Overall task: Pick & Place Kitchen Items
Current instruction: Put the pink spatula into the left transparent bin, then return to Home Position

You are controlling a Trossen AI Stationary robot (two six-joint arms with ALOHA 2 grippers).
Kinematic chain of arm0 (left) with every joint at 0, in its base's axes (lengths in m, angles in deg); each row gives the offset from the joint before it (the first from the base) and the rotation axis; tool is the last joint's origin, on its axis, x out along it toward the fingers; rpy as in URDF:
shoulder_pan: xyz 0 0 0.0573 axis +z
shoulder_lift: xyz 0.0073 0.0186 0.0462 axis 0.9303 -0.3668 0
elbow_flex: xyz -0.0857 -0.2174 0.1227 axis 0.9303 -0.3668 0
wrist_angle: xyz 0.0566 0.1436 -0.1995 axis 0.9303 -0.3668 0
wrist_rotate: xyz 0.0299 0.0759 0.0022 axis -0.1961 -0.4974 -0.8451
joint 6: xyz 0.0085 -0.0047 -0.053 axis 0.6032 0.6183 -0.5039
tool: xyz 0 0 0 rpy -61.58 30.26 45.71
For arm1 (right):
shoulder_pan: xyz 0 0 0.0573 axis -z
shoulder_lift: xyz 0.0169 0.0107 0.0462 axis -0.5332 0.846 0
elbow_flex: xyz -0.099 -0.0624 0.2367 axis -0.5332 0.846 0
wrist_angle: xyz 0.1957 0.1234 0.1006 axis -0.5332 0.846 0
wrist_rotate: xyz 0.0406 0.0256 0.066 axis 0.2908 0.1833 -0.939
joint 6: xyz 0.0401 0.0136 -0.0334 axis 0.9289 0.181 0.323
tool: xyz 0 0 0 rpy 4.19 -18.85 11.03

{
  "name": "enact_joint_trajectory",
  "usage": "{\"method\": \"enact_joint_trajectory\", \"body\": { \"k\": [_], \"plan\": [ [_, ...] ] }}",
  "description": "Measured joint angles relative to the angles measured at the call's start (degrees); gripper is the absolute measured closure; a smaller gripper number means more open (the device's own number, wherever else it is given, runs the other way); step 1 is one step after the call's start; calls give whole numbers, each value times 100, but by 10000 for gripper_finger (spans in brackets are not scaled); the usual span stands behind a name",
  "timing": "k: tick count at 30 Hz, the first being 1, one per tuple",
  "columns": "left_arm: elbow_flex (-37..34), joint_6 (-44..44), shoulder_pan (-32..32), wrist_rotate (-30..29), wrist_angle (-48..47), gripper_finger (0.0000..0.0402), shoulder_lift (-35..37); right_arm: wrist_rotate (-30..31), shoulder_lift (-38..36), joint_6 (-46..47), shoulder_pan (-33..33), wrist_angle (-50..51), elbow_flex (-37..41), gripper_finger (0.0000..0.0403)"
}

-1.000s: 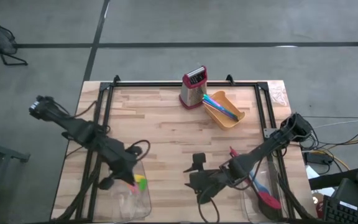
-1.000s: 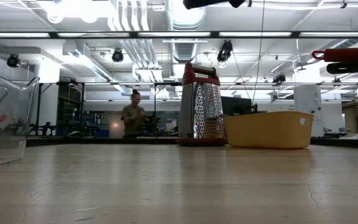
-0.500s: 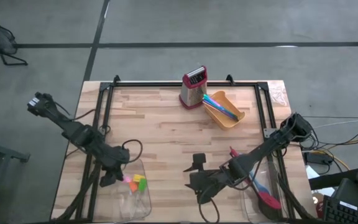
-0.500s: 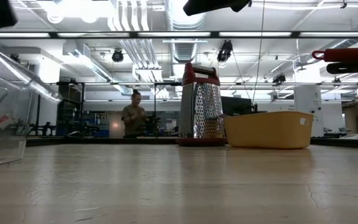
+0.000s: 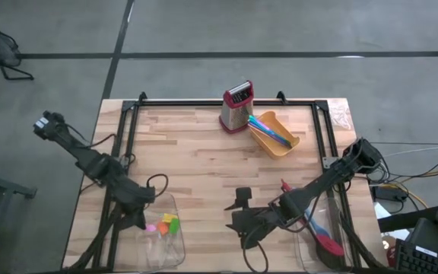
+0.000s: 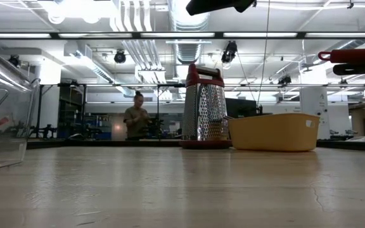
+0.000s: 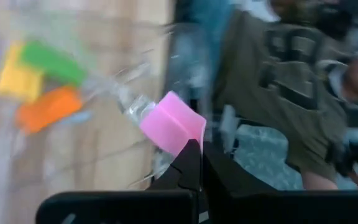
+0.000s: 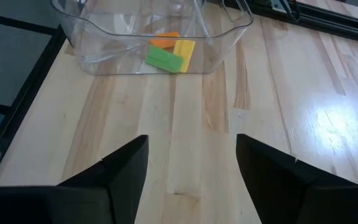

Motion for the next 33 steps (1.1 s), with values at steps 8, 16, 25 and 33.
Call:
{"method": "enact_joint_trajectory", "body": {
  "k": [8,16,25,33],
  "plan": [
    [25,181,-260,-144,466,397,220,-2,0,-2,-2,-51,4,185],
    [-205,211,-287,-748,79,394,227,-3,0,-65,-2,-271,105,195],
    [-1050,406,-280,-1469,663,330,192,-7,0,-55,21,-299,129,186],
    [-1318,910,-235,-1698,1242,253,208,-8,0,-43,157,-382,133,174]
  ]
}}
